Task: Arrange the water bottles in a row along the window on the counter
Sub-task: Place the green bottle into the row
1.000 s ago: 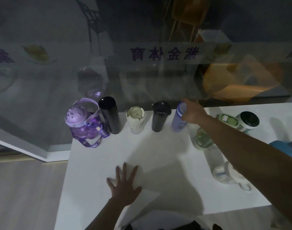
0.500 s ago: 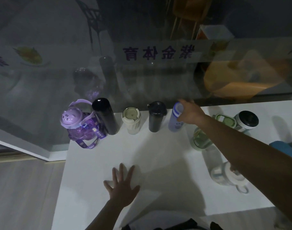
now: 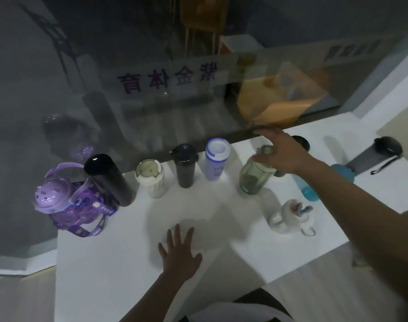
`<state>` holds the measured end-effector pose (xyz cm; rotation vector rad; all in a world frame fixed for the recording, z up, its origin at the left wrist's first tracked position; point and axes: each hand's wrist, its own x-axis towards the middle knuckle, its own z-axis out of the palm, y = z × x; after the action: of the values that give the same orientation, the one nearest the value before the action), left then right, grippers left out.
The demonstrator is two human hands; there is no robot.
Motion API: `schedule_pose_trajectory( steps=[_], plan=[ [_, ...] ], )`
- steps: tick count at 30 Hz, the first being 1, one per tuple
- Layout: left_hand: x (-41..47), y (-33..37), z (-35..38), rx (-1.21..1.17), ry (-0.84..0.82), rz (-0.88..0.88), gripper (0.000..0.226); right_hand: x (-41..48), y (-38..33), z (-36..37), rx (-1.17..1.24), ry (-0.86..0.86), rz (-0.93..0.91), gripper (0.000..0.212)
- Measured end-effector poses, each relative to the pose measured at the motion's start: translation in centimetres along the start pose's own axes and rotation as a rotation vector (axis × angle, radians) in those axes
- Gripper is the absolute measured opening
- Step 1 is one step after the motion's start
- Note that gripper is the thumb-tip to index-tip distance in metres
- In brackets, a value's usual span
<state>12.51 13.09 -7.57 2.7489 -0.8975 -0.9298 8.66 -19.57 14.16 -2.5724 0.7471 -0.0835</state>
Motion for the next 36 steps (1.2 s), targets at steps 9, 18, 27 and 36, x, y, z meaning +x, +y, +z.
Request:
schedule_pose_trajectory(
  steps=[9, 18, 27, 36],
  plan=[
    [0.6, 3.1, 2.0, 0.083, -0.008, 0.017, 0.083, -1.9, 5.6, 3.2, 0.195, 0.022, 0.028, 0.082],
    [0.3, 5.8, 2.6, 0.063, 0.015, -0.123, 0.087, 2.9, 6.1, 1.1, 0.229, -0.093, -0.090, 0.070],
    [0.8, 9.5, 3.1, -0.039, 0.019, -0.275, 0.088, 6.9, 7.2, 0.3, 0.209, -0.081, -0.149, 0.069],
    [0.4, 12.4, 4.8, -0.123, 0.073, -0.387, 0.085, 9.5, 7.8, 0.8, 0.240, -0.027, -0.222, 0.072]
  ],
)
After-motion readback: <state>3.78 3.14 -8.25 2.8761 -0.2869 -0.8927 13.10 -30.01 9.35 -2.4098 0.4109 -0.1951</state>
